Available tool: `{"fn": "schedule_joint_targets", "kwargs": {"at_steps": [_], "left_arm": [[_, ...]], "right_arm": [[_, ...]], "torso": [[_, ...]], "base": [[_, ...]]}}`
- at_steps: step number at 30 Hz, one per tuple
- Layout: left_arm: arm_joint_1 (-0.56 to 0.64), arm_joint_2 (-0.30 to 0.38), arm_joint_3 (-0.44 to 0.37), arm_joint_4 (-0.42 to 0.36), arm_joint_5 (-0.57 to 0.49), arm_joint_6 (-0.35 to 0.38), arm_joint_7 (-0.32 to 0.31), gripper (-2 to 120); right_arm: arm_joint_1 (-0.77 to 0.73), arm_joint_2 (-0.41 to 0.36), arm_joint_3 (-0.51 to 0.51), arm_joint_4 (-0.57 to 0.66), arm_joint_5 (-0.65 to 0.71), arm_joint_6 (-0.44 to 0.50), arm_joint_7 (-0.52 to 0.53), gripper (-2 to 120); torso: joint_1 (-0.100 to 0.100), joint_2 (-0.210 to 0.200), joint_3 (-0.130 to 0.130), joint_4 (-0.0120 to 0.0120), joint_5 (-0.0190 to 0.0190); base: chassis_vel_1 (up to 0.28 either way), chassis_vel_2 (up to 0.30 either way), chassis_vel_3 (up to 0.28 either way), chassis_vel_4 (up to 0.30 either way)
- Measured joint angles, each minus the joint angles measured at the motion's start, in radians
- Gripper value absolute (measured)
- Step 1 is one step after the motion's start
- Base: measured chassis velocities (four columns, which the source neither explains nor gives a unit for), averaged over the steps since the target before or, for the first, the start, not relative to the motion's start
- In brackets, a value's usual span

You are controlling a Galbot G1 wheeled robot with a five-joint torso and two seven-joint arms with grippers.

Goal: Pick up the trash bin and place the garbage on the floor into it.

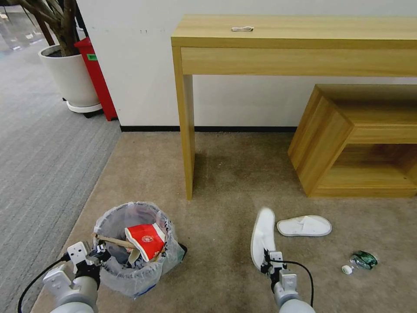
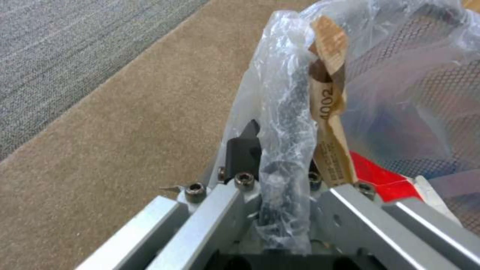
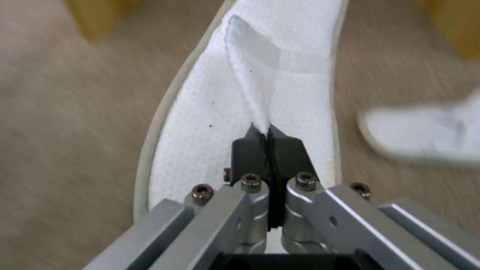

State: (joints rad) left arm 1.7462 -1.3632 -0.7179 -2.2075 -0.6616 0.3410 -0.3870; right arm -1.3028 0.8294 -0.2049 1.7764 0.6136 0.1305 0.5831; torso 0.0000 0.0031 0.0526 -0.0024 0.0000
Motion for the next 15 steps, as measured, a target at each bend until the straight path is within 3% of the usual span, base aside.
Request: {"fn": "schedule_joint_targets", "kwargs": {"at_steps": [10, 15], "left_arm": [[0.013, -0.011, 0.003, -0.011, 0.013, 0.0, 0.0, 1], [0.03, -0.011, 0.004, -0.035, 0.013, 0.008, -0.001, 1]], "right_arm": [[0.03, -0.067, -0.011, 0.125, -0.066, 0.15, -0.16, 0], [0.144, -0.108, -0.068, 0.193, -0.066, 0.204, -0.226, 0]], "torso": [[0.0, 0.0, 0.0, 0.0001, 0.0], [0.0, 0.0, 0.0, 0.0002, 0.0]], "base": [[0.0, 0.0, 0.0, 0.0], [0.0, 0.0, 0.0, 0.0]]}}
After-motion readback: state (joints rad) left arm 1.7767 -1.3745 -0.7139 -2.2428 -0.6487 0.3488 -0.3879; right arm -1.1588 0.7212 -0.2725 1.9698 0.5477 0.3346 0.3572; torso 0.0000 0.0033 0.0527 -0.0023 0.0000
